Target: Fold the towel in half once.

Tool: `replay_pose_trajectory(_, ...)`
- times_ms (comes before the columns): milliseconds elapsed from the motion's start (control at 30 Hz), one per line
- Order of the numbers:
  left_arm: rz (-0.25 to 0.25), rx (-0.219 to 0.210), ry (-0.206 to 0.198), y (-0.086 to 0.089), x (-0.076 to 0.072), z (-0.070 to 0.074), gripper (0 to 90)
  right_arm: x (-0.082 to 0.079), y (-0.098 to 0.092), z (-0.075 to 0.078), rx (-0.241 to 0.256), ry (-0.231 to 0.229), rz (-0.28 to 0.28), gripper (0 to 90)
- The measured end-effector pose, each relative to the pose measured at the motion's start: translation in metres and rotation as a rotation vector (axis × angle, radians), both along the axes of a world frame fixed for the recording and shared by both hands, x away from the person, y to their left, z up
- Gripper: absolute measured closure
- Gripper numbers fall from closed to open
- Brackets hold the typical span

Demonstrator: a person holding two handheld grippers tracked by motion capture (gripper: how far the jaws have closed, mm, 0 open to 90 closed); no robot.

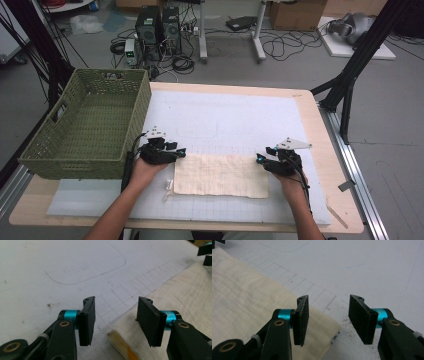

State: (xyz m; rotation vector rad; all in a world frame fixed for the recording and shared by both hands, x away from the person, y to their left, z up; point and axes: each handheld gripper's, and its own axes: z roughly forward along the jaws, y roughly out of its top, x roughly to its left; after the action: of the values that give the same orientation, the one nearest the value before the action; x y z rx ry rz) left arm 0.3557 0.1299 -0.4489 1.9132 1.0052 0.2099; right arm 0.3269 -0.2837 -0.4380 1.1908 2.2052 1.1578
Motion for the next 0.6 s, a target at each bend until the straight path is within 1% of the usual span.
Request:
replay_pose_trajectory(33,-0.008,0.028,0.009,-0.002,0.0,-0.002,49.3,0.003,0.001,-0.002,-0.009,0.009,0.007,50.7)
replay_pose_trajectory(67,-0.021,0.053,0.007,-0.004,-0.002,-0.003,50.1,0.004,0.002,-0.005,-0.016,0.019,0.01,50.9)
replay_pose_trajectory(100,-0.035,0.084,-0.012,-0.004,-0.003,-0.002,51.1,0.005,0.003,-0.007,-0.018,0.032,0.019,51.5)
replay_pose_trajectory(133,-0.045,0.103,-0.027,-0.004,-0.004,-0.001,54.6,0.005,0.003,-0.008,-0.021,0.043,0.03,52.7)
replay_pose_trajectory(167,-0.064,0.108,-0.03,-0.003,-0.005,-0.001,61.0,0.005,0.003,-0.009,-0.027,0.055,0.047,53.2)
replay_pose_trajectory(200,-0.074,0.1,-0.03,-0.002,-0.005,-0.002,66.9,0.005,0.004,-0.011,-0.039,0.074,0.062,53.1)
replay_pose_trajectory(233,-0.077,0.104,-0.039,-0.002,-0.007,-0.002,69.6,0.004,0.003,-0.012,-0.035,0.068,0.066,53.9)
replay_pose_trajectory(267,-0.083,0.107,-0.044,-0.001,-0.008,-0.002,76.8,0.004,0.001,-0.013,-0.026,0.07,0.068,55.2)
replay_pose_trajectory(300,-0.086,0.101,-0.032,0.0,-0.008,-0.002,84.5,0.004,0.0,-0.013,-0.019,0.075,0.064,58.9)
replay_pose_trajectory(367,-0.085,0.105,-0.045,0.0,-0.009,-0.002,86.4,0.003,-0.002,-0.012,-0.011,0.084,0.068,76.3)
replay_pose_trajectory(400,-0.076,0.109,-0.057,0.0,-0.01,-0.001,86.8,0.002,-0.004,-0.012,-0.005,0.085,0.087,84.2)
replay_pose_trajectory(433,-0.061,0.101,-0.077,0.001,-0.011,0.001,86.9,0.0,-0.003,-0.013,-0.008,0.08,0.092,85.2)
replay_pose_trajectory(467,-0.036,0.078,-0.097,0.003,-0.012,0.003,86.9,-0.002,-0.003,-0.012,-0.023,0.07,0.092,85.6)
replay_pose_trajectory(500,-0.003,0.038,-0.118,0.006,-0.013,0.004,87.0,-0.004,-0.002,-0.01,-0.04,0.059,0.092,85.7)
replay_pose_trajectory(533,0.019,0.021,-0.122,0.009,-0.013,0.006,87.0,-0.005,-0.001,-0.008,-0.057,0.036,0.085,85.8)
replay_pose_trajectory(600,0.047,0.012,-0.158,0.011,-0.013,0.008,87.0,-0.007,0.0,-0.004,-0.053,-0.006,0.068,85.9)
